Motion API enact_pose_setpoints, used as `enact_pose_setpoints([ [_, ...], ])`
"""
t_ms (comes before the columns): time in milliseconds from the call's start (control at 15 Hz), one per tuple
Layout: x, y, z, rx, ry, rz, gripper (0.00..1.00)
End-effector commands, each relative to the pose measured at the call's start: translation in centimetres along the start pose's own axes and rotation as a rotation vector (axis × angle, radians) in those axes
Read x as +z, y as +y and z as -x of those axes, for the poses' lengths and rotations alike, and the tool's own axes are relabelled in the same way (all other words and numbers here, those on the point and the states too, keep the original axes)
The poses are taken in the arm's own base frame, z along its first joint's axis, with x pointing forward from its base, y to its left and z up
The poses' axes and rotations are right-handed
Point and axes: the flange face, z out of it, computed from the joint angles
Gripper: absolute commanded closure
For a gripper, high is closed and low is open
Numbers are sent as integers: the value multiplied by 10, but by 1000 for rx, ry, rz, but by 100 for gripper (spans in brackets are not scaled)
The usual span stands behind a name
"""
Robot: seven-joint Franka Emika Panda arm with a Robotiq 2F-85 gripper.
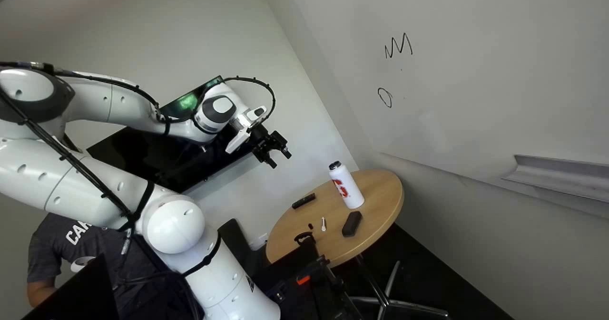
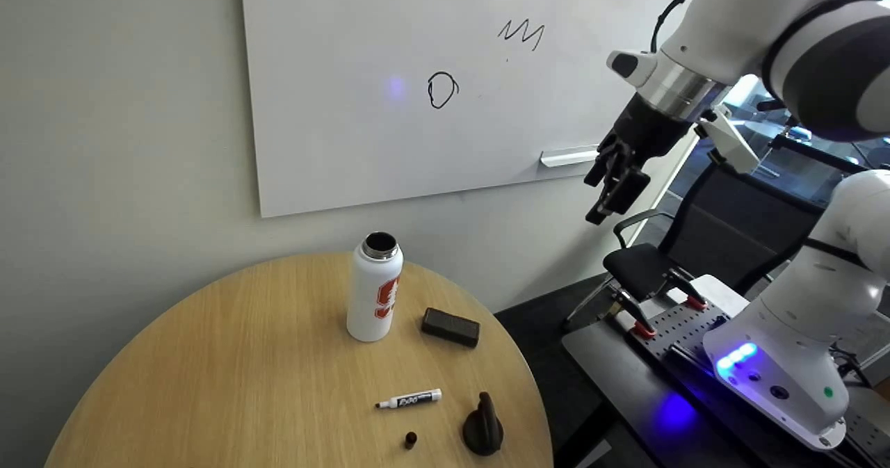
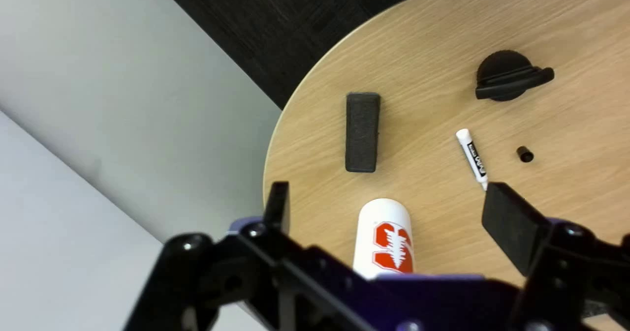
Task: Put the lid on the bottle and then erase the circle on the whiteboard using the duster
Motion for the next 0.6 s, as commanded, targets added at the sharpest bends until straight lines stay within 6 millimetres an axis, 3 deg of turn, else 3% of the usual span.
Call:
enact_pose_setpoints([
  [0,20,-11,-2,-200,17,-14,0],
  [67,12,-11,0,-108,9,-4,0],
  [333,21,-13,0,-174,-3,-14,0],
  [533,29,-16,-2,-115,-52,-32,0],
])
